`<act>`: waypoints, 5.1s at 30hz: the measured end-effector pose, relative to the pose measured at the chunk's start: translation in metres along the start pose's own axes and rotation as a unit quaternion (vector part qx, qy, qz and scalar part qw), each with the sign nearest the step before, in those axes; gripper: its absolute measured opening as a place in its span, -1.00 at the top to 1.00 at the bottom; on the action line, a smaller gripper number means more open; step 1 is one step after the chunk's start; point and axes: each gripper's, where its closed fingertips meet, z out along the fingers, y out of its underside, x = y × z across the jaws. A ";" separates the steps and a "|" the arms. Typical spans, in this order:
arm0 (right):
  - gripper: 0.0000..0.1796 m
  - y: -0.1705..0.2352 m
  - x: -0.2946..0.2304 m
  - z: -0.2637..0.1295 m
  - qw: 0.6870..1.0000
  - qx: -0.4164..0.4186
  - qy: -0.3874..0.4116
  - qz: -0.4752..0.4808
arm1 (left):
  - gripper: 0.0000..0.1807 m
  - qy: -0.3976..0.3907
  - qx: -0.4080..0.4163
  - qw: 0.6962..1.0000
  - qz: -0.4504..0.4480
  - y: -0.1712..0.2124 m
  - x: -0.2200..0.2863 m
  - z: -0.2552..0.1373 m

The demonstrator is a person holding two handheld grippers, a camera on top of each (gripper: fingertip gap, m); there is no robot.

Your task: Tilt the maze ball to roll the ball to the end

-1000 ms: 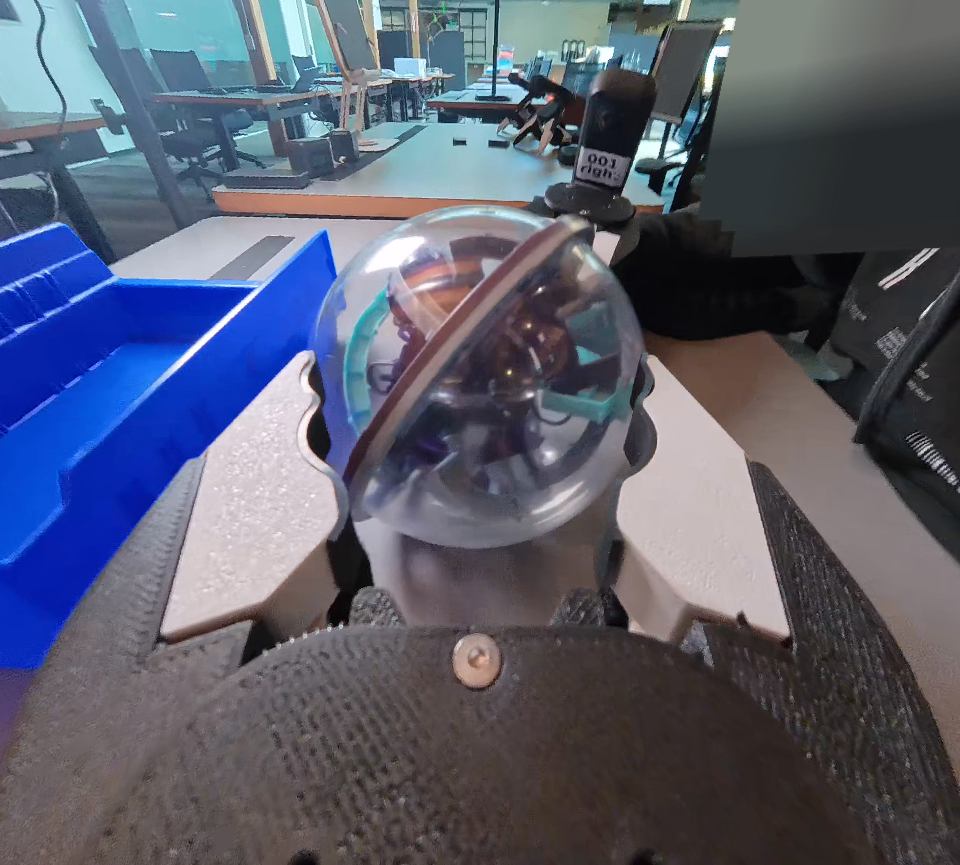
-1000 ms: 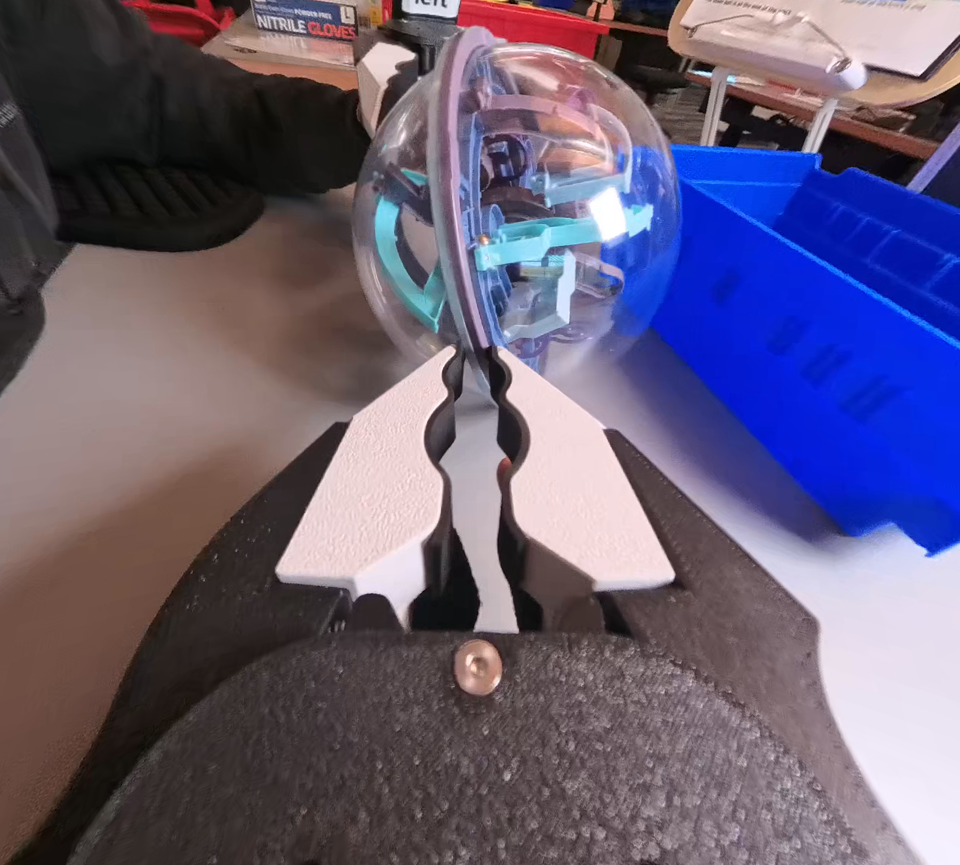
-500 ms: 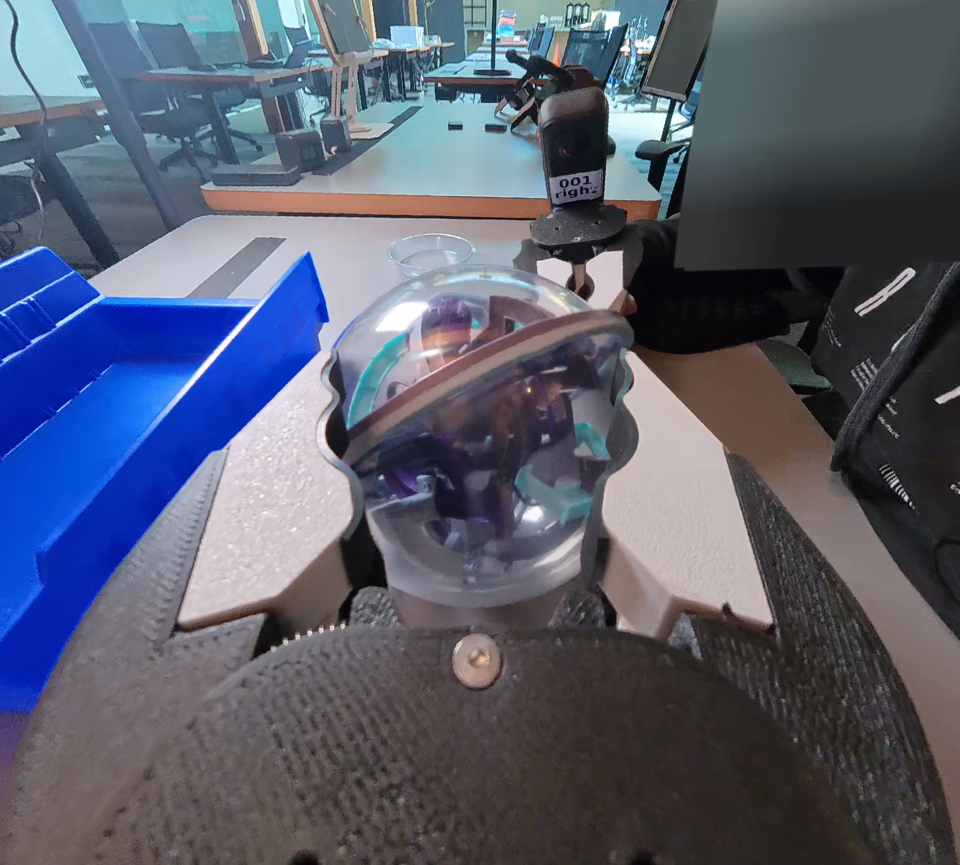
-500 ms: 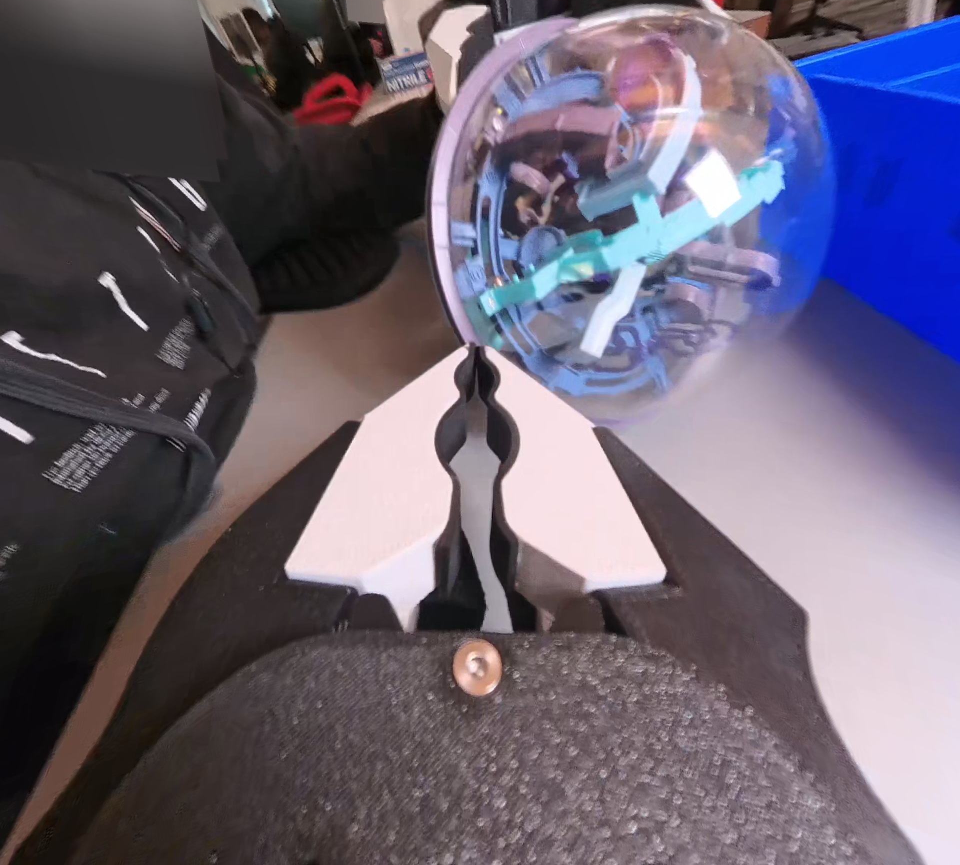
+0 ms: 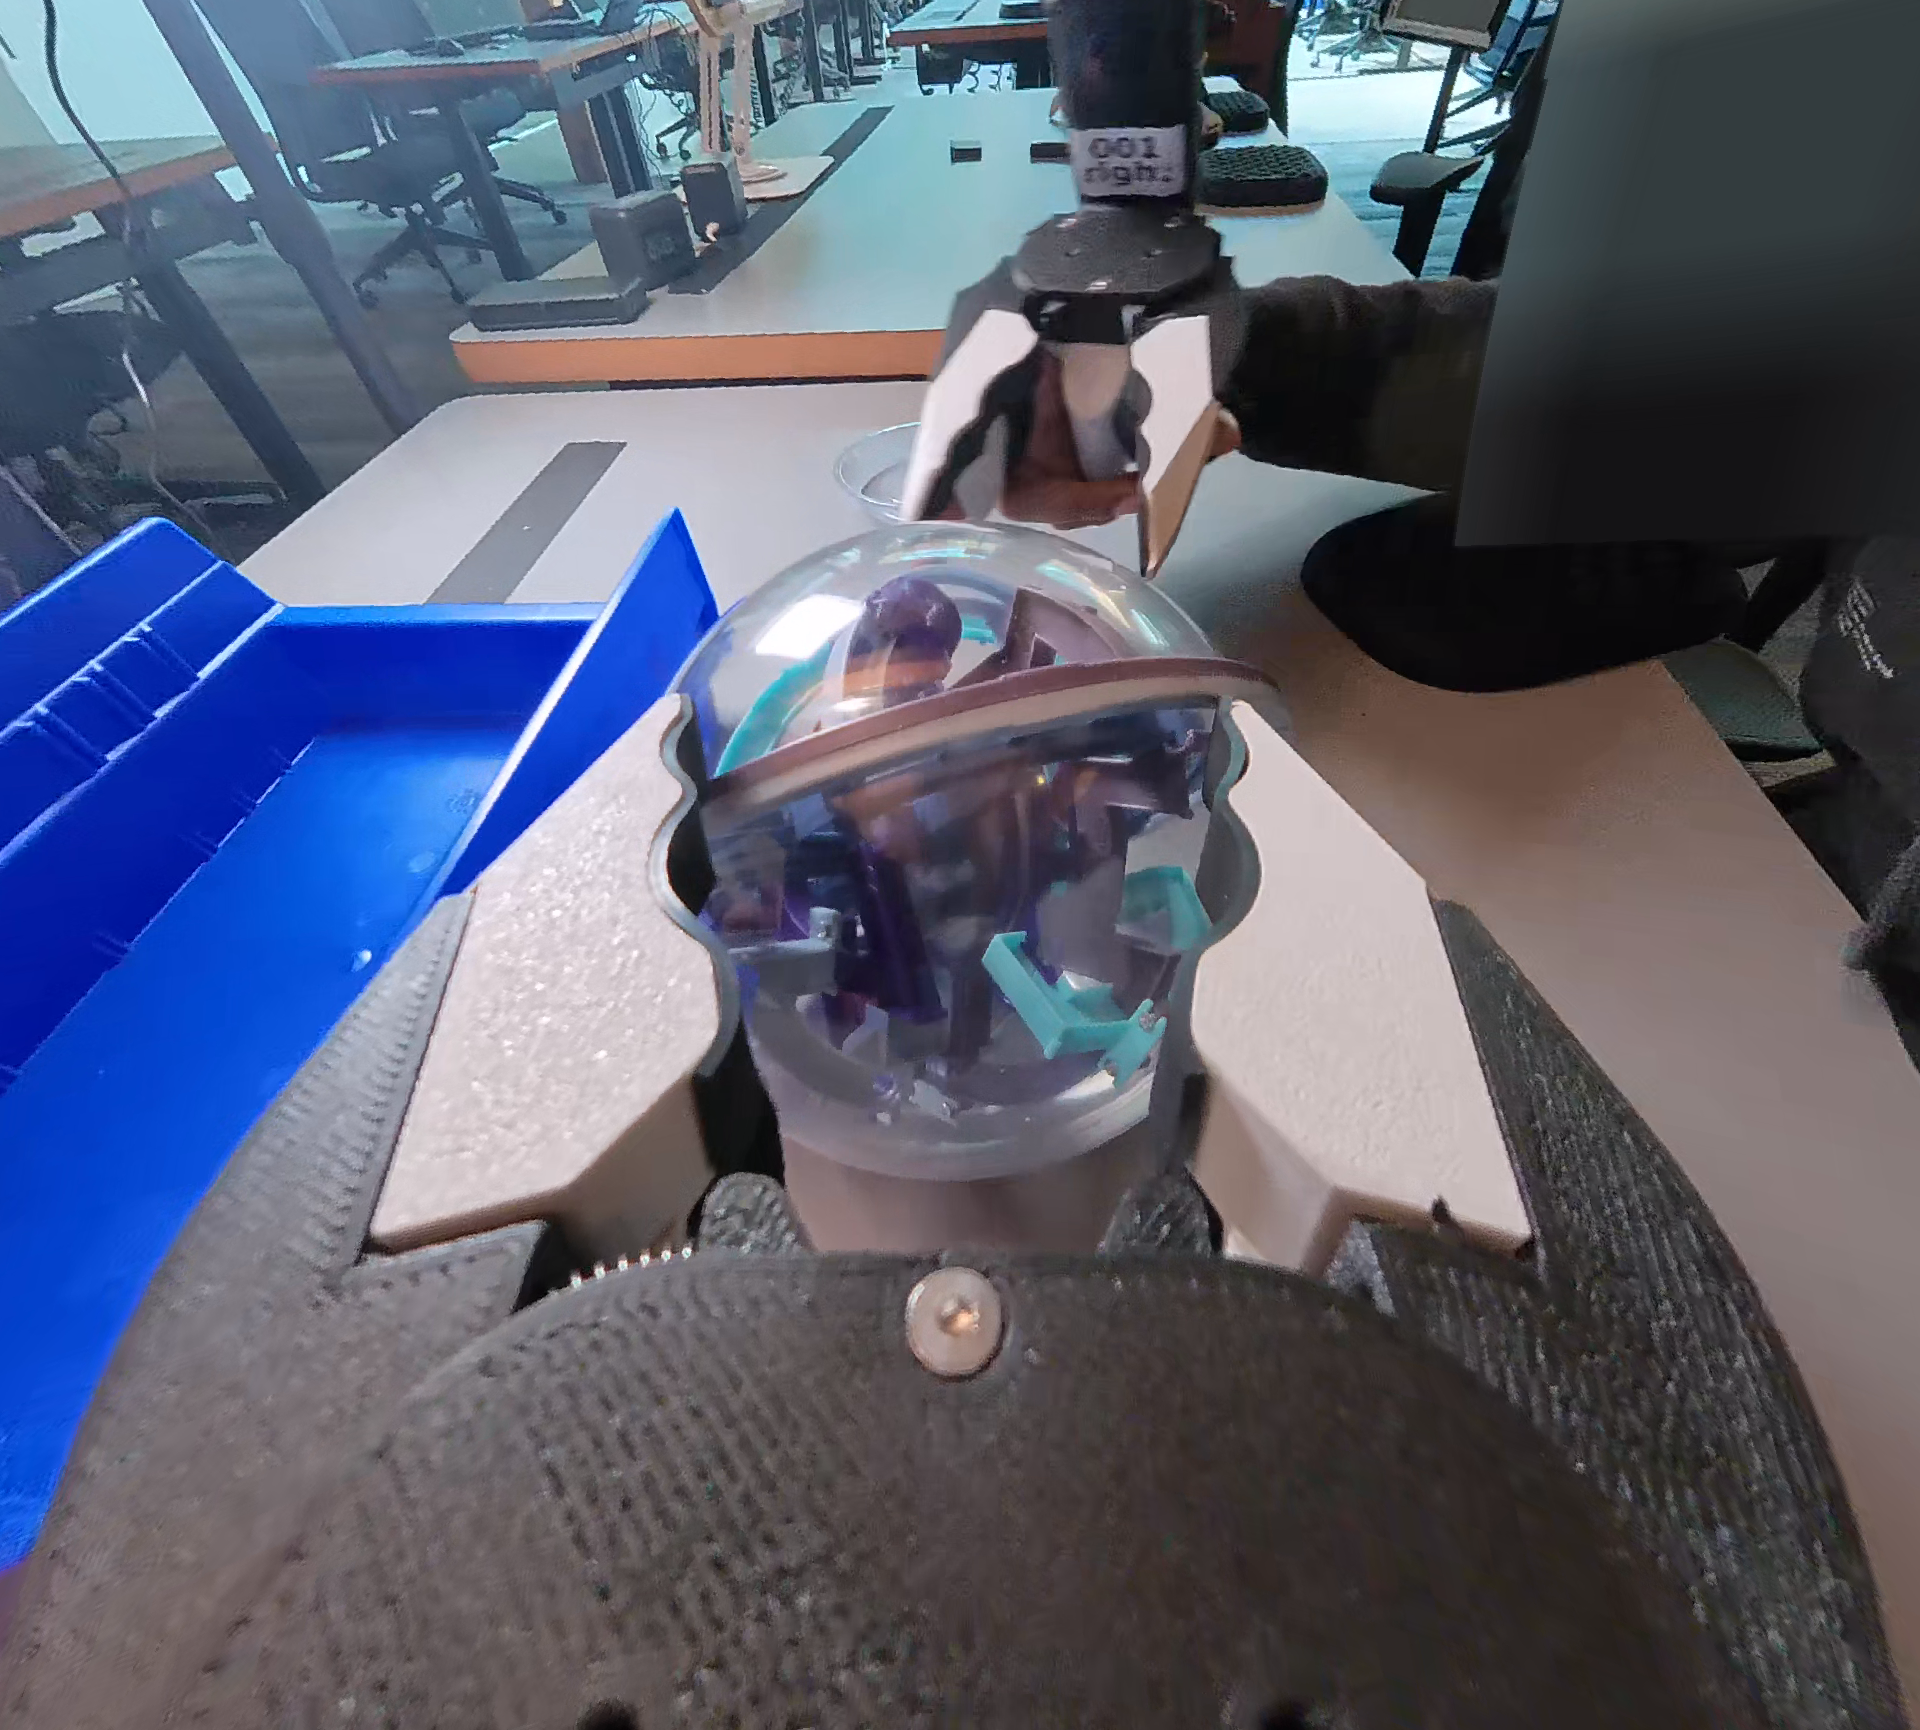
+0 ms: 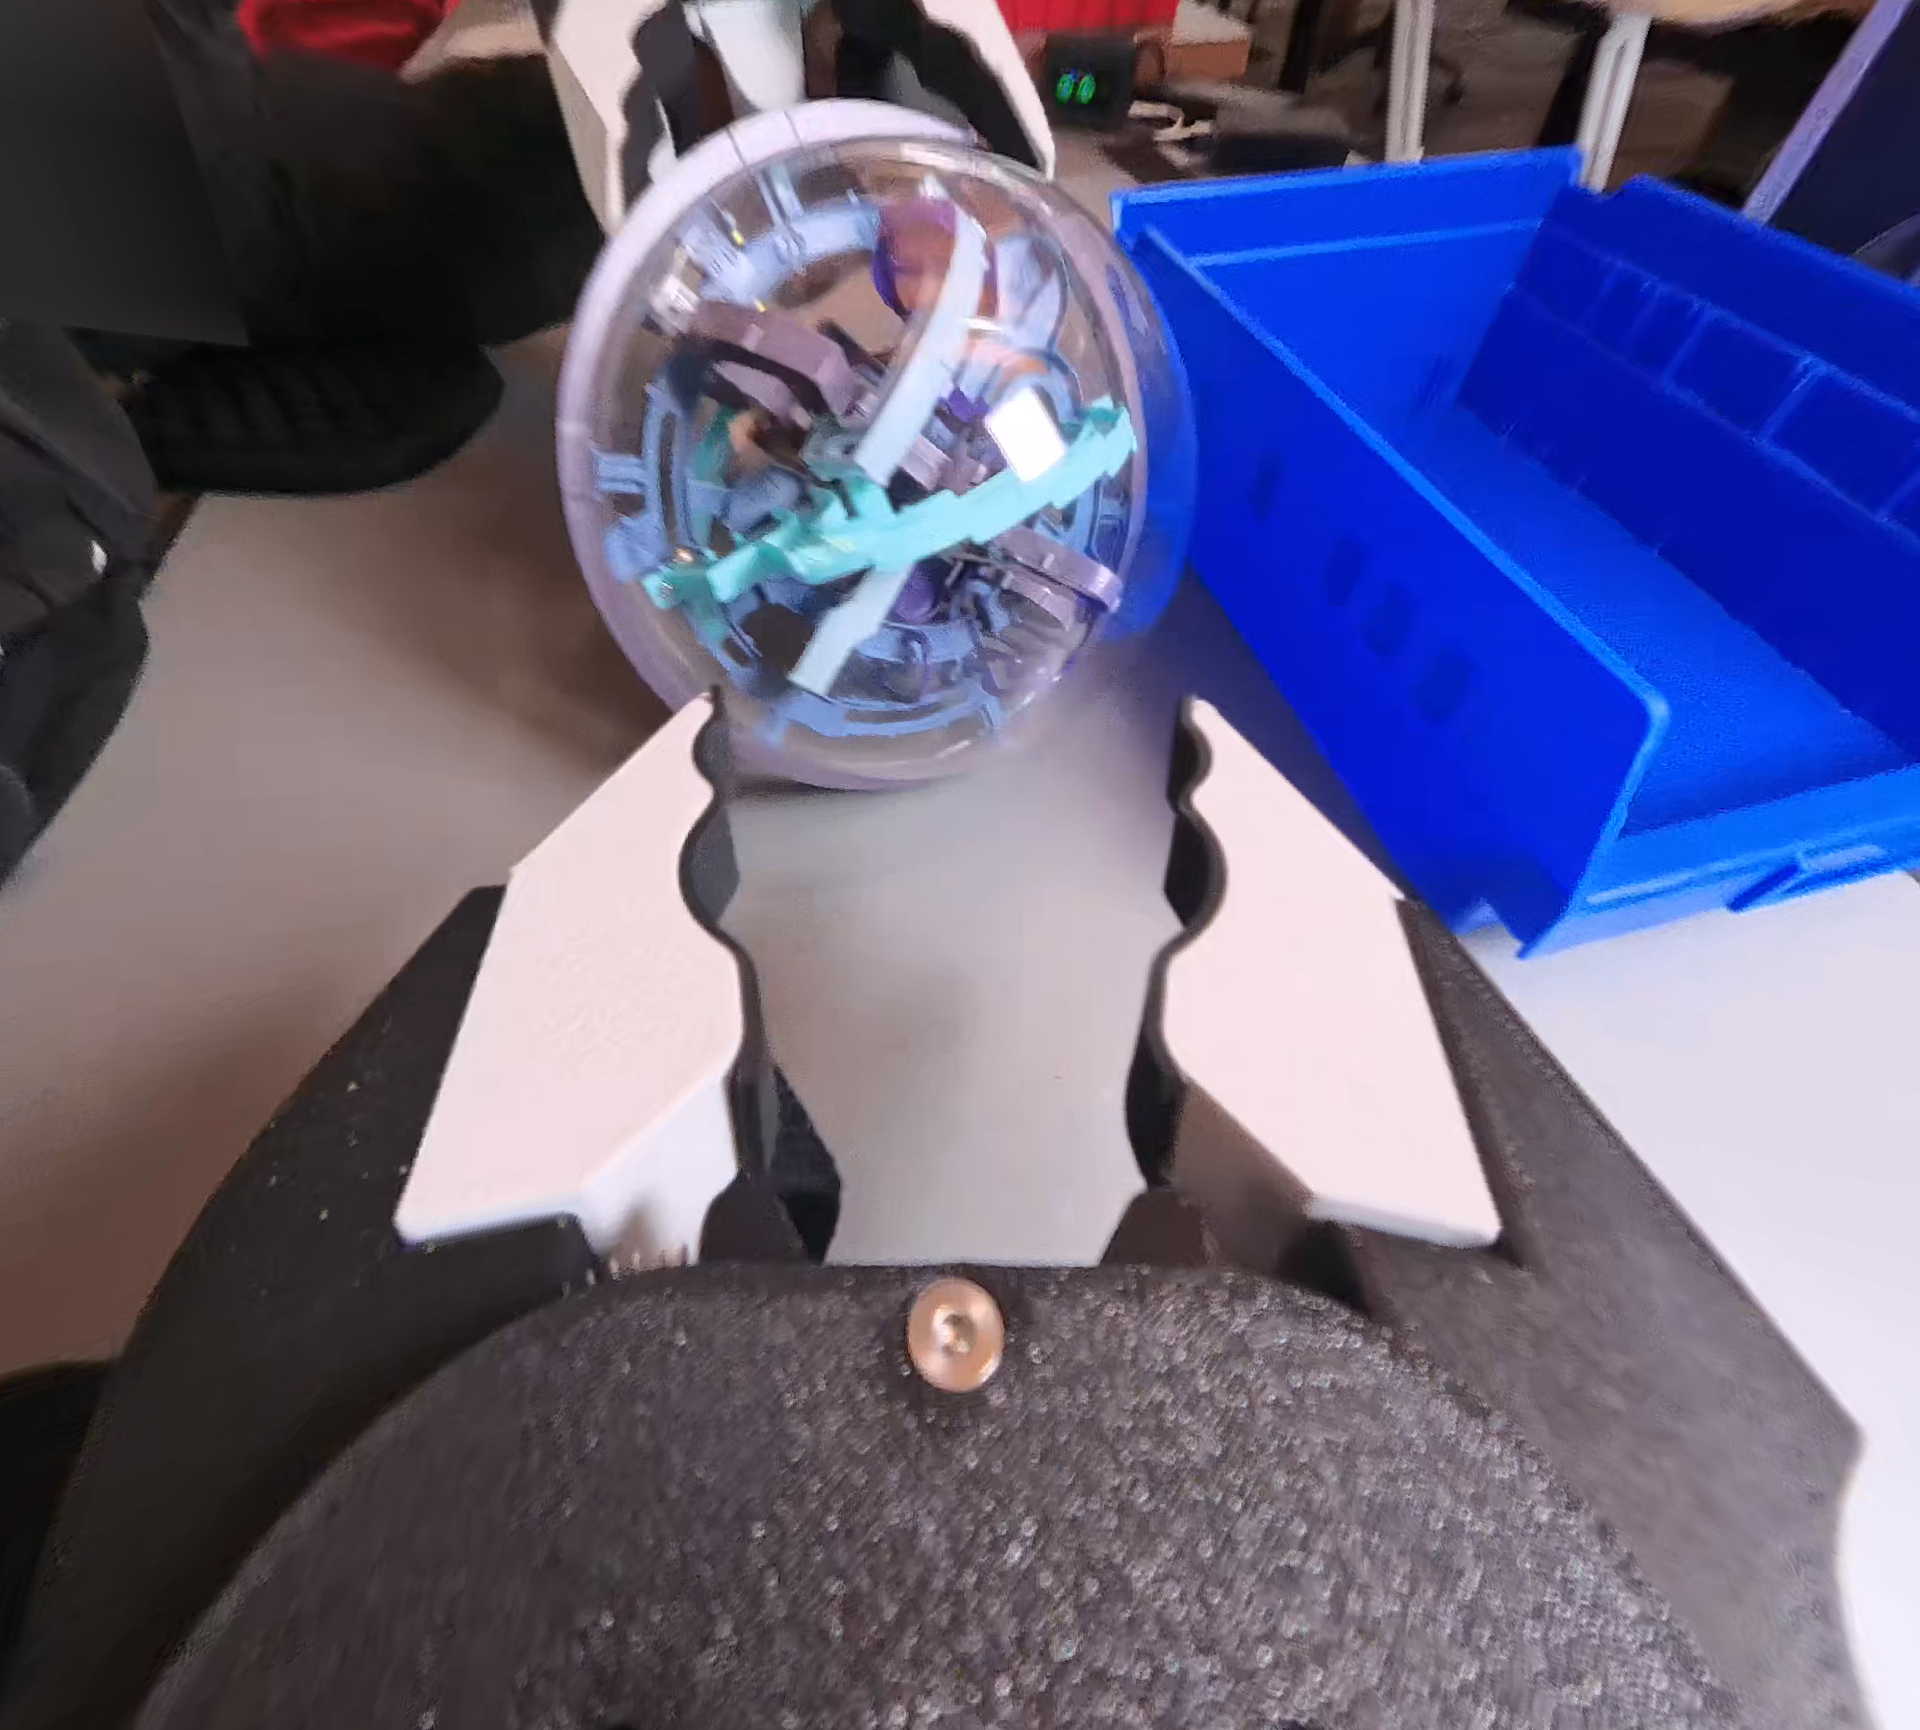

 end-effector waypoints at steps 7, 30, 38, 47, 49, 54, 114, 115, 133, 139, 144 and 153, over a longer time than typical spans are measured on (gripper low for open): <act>-0.20 0.005 0.007 0.038 0.993 0.019 -0.115 0.012 | -0.06 0.028 -0.023 0.999 -0.012 -0.004 -0.011 0.016; -0.02 0.027 -0.007 0.038 0.994 -0.003 -0.083 0.074 | -0.37 0.029 -0.125 0.987 -0.094 0.007 -0.005 0.005; 0.14 0.021 -0.016 0.042 0.998 0.001 -0.055 0.033 | -0.55 0.028 -0.115 0.991 -0.062 0.032 -0.003 0.007; 0.23 -0.002 -0.021 0.035 0.997 0.062 -0.038 -0.001 | -0.56 0.073 -0.062 0.992 -0.078 0.057 0.004 -0.005; 0.25 0.001 -0.022 0.037 0.998 0.054 -0.037 -0.005 | -0.56 0.081 -0.041 0.991 -0.097 0.056 0.004 -0.006; 0.44 0.002 -0.028 0.036 0.997 0.055 -0.055 -0.016 | -0.56 0.126 -0.010 0.982 -0.140 0.055 0.008 -0.012; -0.16 -0.027 -0.089 0.053 0.918 -0.272 -0.209 -0.201 | -0.49 0.347 -0.089 0.915 -0.186 0.089 0.085 -0.028; -0.16 -0.028 -0.090 0.054 0.914 -0.282 -0.213 -0.198 | -0.48 0.348 -0.096 0.915 -0.183 0.091 0.085 -0.029; -0.16 -0.024 -0.104 0.048 0.941 -0.246 -0.229 -0.038 | -0.27 0.386 -0.110 0.884 -0.239 0.092 0.097 -0.038; -0.17 -0.011 -0.107 0.052 0.957 -0.203 -0.161 -0.128 | -0.44 0.353 -0.057 0.908 -0.219 0.071 0.086 -0.038; -0.18 0.000 -0.097 0.062 0.960 -0.160 -0.054 -0.222 | -0.48 0.300 -0.025 0.933 -0.198 0.055 0.069 -0.039; -0.18 0.003 -0.069 0.081 0.917 -0.075 0.144 -0.363 | -0.45 0.217 -0.002 0.969 -0.120 0.024 0.041 -0.038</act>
